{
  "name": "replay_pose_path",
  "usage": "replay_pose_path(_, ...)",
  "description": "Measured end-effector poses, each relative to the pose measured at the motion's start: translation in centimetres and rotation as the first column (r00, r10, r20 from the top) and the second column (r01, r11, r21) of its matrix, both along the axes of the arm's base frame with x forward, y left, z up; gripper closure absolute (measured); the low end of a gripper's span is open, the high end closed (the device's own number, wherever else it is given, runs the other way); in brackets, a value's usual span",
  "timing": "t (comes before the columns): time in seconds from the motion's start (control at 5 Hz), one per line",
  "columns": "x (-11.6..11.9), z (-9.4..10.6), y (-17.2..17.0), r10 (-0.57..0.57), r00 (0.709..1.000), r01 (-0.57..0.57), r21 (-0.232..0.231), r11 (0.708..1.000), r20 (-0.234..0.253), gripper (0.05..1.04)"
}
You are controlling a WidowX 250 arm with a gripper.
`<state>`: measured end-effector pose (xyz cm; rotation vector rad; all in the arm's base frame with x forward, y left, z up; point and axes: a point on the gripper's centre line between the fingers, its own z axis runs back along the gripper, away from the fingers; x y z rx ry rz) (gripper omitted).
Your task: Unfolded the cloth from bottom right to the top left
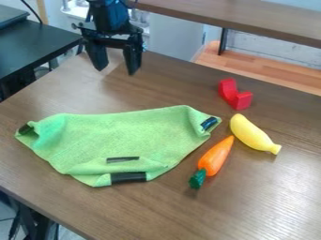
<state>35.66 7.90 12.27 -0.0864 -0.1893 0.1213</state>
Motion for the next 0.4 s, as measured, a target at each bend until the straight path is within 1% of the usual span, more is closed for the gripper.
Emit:
replay_pose_path(0.2,-0.1,-1.3,-0.1,-0.007,1.0,0.006,-0.013,1.0,-0.03,0.084)
replay_pose_path(0.4,-0.8,-3.4,-1.4,-0.178,0.984,0.178,-0.033,0.984,-0.008,0.084)
